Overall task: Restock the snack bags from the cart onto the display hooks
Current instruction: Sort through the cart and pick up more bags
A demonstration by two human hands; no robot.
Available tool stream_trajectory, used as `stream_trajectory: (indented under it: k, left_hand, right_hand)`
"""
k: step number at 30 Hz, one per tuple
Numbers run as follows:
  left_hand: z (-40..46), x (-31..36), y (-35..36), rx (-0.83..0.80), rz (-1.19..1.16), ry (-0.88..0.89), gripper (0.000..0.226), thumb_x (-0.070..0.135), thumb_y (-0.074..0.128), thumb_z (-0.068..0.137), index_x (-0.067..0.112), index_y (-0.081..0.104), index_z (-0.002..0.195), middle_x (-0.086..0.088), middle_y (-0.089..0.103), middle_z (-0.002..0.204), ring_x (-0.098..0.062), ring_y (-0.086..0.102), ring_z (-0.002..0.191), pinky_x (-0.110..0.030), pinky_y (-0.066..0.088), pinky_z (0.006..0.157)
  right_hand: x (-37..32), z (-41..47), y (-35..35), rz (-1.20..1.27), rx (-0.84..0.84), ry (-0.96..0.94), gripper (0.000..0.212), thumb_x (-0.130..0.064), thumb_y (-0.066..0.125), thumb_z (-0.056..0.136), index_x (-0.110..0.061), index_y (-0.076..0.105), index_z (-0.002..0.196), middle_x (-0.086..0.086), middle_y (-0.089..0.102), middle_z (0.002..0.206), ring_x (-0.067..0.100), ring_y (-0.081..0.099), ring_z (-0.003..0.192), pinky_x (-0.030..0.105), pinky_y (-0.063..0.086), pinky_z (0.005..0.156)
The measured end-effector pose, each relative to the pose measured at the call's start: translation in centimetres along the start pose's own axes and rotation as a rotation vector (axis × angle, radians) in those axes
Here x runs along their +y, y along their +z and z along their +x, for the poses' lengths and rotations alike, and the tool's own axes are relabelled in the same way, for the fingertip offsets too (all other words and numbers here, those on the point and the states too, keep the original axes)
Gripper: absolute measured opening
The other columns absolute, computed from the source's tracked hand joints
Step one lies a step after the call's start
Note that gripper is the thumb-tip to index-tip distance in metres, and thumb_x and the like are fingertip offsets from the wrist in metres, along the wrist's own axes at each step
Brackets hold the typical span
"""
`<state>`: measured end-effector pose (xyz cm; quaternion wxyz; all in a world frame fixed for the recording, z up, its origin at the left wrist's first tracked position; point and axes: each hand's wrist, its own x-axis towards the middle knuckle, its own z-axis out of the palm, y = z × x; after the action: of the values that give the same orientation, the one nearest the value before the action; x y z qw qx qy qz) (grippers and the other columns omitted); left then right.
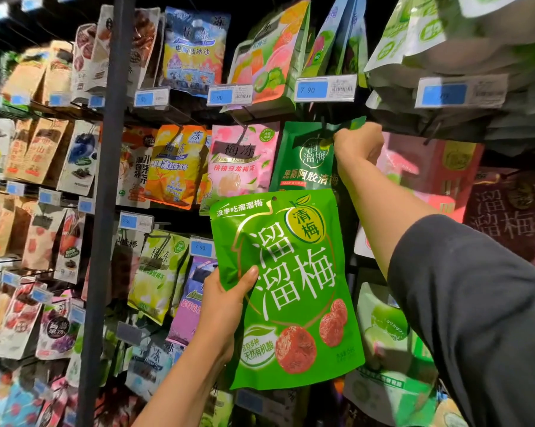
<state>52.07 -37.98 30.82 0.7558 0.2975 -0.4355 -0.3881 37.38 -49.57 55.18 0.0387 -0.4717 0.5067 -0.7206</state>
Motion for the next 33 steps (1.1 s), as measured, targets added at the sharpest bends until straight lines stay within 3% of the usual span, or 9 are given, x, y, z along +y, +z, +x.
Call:
stream_trajectory:
  k: [5,9,13,15,17,21,25,29,33]
  left_hand:
    - [-0.3,-0.1,-0.2,0.009,-0.006,-0.026,0.021,0.011,0.065,0.087,0.011,0.065,0.108,-0.011,0.074,0.098,-0.029,0.071,0.092,-0.042,0.057,0.079]
    - [-1.1,0.0,-0.7,-0.007,-0.004,-0.025,0.018,0.01,0.064,0.088,0.012,0.066,0.106,-0.01,0.075,0.095,-0.027,0.072,0.088,-0.039,0.057,0.074]
    - [-2.5,-0.4,-1.1,-0.026,-0.028,-0.068,0.016,0.009,0.065,0.087,0.009,0.066,0.103,-0.009,0.075,0.089,-0.023,0.073,0.081,-0.031,0.059,0.062]
    - [-3.5,-0.7,-0.8,-0.054,-0.04,-0.092,0.016,0.009,0.065,0.086,0.01,0.066,0.102,-0.008,0.075,0.088,-0.022,0.073,0.078,-0.029,0.058,0.059]
    - [-4.5,-1.0,-0.2,-0.096,-0.041,-0.121,0.017,0.009,0.066,0.086,0.01,0.066,0.103,-0.01,0.075,0.09,-0.023,0.073,0.08,-0.03,0.058,0.061]
    - [-7.0,-1.6,1.9,-0.211,-0.071,-0.184,0.022,0.011,0.067,0.086,0.008,0.065,0.108,-0.011,0.075,0.093,-0.027,0.072,0.085,-0.038,0.058,0.071]
    - [-10.5,-1.8,4.7,-0.364,-0.104,-0.208,0.012,0.006,0.064,0.088,0.012,0.068,0.097,-0.002,0.075,0.081,-0.017,0.072,0.075,-0.027,0.056,0.061]
    - [-13.4,-2.7,7.9,-0.469,-0.112,-0.256,0.013,0.006,0.064,0.088,0.012,0.068,0.098,-0.004,0.075,0.087,-0.019,0.072,0.08,-0.032,0.057,0.068]
    - [-16.4,-3.3,12.7,-0.585,-0.1,-0.251,0.012,0.007,0.067,0.087,0.017,0.069,0.094,-0.007,0.075,0.09,-0.024,0.071,0.085,-0.039,0.058,0.076]
  right_hand:
    - [1.0,-1.2,0.2,-0.297,-0.015,-0.126,0.031,-0.012,0.061,0.085,-0.006,0.058,0.115,0.014,0.063,0.121,0.035,0.06,0.111,0.038,0.049,0.084]
    - [2.9,-2.5,-0.6,-0.209,-0.046,-0.044,0.055,-0.008,0.069,0.082,-0.003,0.035,0.126,0.017,0.061,0.121,0.037,0.058,0.112,0.04,0.045,0.085]
    - [5.0,-5.0,-4.6,-0.067,0.086,-0.249,0.046,-0.027,0.07,0.083,-0.001,0.048,0.114,0.017,0.063,0.11,0.031,0.06,0.1,0.033,0.038,0.083]
    - [5.9,-6.2,-7.0,0.038,-0.04,-0.203,0.04,-0.039,0.067,0.084,-0.003,0.058,0.099,0.012,0.069,0.092,0.023,0.064,0.081,0.035,0.045,0.08]
    - [6.1,-8.0,-9.9,0.17,-0.336,0.04,0.035,-0.041,0.073,0.079,-0.011,0.059,0.088,0.009,0.067,0.082,0.019,0.064,0.067,0.034,0.051,0.064]
    - [5.8,-11.6,-16.3,0.257,-0.638,0.405,0.007,-0.009,0.069,0.081,-0.009,0.067,0.087,0.005,0.071,0.065,0.018,0.065,0.055,0.023,0.054,0.051]
    - [5.5,-13.4,-22.6,0.23,-0.568,0.469,0.01,0.003,0.062,0.083,-0.006,0.067,0.081,0.007,0.07,0.061,0.017,0.067,0.051,0.027,0.056,0.049]
    - [5.2,-13.8,-28.7,0.127,-0.444,0.498,0.007,0.001,0.066,0.081,-0.006,0.066,0.082,0.007,0.071,0.062,0.018,0.068,0.053,0.031,0.056,0.049]
    - [4.6,-13.2,-35.0,-0.019,-0.201,0.441,0.018,0.003,0.073,0.076,-0.005,0.057,0.078,0.011,0.068,0.069,0.022,0.065,0.062,0.039,0.056,0.067]
